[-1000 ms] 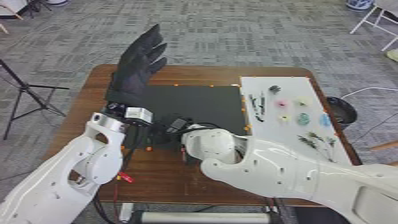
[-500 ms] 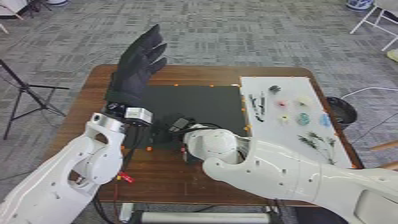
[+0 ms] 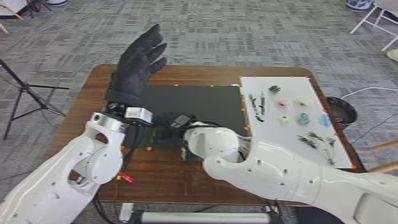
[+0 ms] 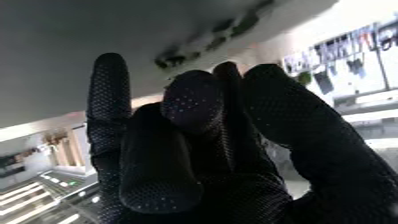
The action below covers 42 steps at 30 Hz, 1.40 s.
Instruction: Arrange flowers
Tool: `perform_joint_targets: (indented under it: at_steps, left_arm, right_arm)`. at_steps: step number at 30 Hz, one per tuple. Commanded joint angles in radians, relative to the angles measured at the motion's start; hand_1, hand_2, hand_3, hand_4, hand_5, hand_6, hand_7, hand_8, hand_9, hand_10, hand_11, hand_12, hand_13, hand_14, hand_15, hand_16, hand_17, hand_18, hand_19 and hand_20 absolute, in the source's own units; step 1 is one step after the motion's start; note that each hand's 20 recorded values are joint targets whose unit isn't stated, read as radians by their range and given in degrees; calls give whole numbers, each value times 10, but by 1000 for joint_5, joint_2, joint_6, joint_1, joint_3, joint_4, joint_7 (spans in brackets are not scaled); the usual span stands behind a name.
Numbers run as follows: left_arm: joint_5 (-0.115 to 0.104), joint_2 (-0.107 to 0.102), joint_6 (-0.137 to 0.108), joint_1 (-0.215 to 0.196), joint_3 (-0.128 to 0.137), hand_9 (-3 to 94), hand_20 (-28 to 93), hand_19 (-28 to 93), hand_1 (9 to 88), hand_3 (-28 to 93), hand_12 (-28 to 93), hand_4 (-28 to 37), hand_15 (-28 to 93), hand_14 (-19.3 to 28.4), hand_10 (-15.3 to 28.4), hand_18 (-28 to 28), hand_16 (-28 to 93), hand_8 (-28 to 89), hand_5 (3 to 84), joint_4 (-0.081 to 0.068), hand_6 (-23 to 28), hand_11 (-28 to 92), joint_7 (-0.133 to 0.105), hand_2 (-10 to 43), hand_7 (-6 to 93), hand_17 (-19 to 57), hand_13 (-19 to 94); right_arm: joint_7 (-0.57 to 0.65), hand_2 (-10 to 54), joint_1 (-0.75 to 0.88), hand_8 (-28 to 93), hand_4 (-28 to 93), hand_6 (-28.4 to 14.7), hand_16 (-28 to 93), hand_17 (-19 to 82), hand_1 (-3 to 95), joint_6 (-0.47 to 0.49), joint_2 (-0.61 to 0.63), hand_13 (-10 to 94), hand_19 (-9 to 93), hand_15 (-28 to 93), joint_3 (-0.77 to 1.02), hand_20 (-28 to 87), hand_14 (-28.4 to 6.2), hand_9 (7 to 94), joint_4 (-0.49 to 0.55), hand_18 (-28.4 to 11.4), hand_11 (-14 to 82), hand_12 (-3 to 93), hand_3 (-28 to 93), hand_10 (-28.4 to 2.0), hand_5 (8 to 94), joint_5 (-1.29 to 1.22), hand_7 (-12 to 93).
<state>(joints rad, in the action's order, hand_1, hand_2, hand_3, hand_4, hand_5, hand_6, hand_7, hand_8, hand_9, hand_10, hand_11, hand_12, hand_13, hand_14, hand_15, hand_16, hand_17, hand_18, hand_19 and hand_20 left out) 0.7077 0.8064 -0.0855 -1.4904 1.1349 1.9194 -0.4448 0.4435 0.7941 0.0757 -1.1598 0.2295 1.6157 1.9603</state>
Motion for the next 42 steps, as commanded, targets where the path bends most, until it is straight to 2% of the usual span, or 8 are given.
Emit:
perform_joint_targets:
  at_steps: [1, 5, 12, 16, 19, 24, 33, 42]
  left_arm:
    - [-8, 10, -28, -45, 28, 157, 124, 327, 273, 652, 227, -247, 144, 114, 88, 185, 107, -67, 230, 17, 9, 120, -13, -60, 150, -137, 115]
    - [-4, 13, -36, -87, 49, 159, 124, 328, 272, 653, 227, -247, 146, 114, 89, 185, 106, -68, 230, 25, 9, 123, -3, -61, 152, -136, 117]
    - [-3, 18, -56, -215, 110, 160, 125, 329, 273, 654, 224, -247, 152, 114, 89, 185, 104, -69, 232, 58, 10, 125, 37, -61, 151, -135, 119]
    - [-4, 24, -69, -273, 137, 160, 125, 329, 273, 653, 223, -248, 153, 114, 89, 184, 103, -69, 233, 72, 10, 127, 46, -61, 151, -135, 119]
    - [-2, 25, -72, -302, 157, 160, 125, 328, 274, 653, 222, -248, 153, 114, 90, 184, 102, -69, 233, 86, 10, 127, 51, -61, 151, -135, 119]
    - [4, 22, -89, -326, 184, 158, 125, 327, 274, 653, 222, -248, 152, 114, 89, 183, 102, -69, 233, 99, 10, 127, 41, -61, 151, -136, 118]
    - [8, 18, -113, -394, 239, 157, 126, 326, 272, 654, 223, -249, 151, 114, 88, 183, 102, -69, 234, 116, 11, 127, 67, -61, 152, -137, 117]
    - [2, 20, -134, -435, 263, 157, 126, 327, 272, 653, 222, -248, 151, 114, 88, 183, 102, -69, 234, 125, 11, 127, 49, -59, 151, -139, 116]
  right_arm:
    - [-52, 113, 28, -108, -123, 12, 284, 270, 182, -206, 143, 788, 661, 907, 147, 249, -83, 760, 117, -193, 655, 343, 880, -135, 387, -155, 115]
    - [-13, 50, 80, -103, -174, 6, 279, 266, 201, -354, 311, 772, 661, 902, 223, 252, -90, 747, 219, -195, 643, 336, 855, -133, 417, -153, 113]
    - [137, -90, 372, -97, -279, -32, 256, 234, 243, -317, 620, 690, 640, 883, 572, 284, -93, 638, 385, -196, 456, 300, 751, -129, 527, -48, 190]
    - [194, -95, 609, -108, -274, -32, 266, 235, 460, -270, 730, 678, 649, 887, 837, 307, -92, 617, 431, -196, 510, 328, 349, -131, 542, 30, 296]
    - [226, -95, 759, -129, -160, -16, 262, 240, 511, -217, 769, 684, 651, 886, 1000, 316, -86, 650, 446, -189, 559, 344, 120, -128, 588, 73, 382]
    - [278, -95, 1063, -113, -42, -4, 289, 238, 627, -149, 801, 670, 613, 889, 1268, 365, -70, 655, 507, -154, 589, 384, -261, -114, 619, 112, 391]
    - [341, -95, 1580, -115, -20, -6, 300, 238, 596, -143, 714, 666, 616, 879, 1698, 377, -72, 640, 631, -163, 589, 435, -239, -123, 614, 125, 391]
    - [361, -87, 1695, -123, -35, -12, 287, 236, 518, -77, 673, 675, 632, 874, 1779, 357, -82, 653, 646, -182, 594, 435, -196, -132, 622, 87, 389]
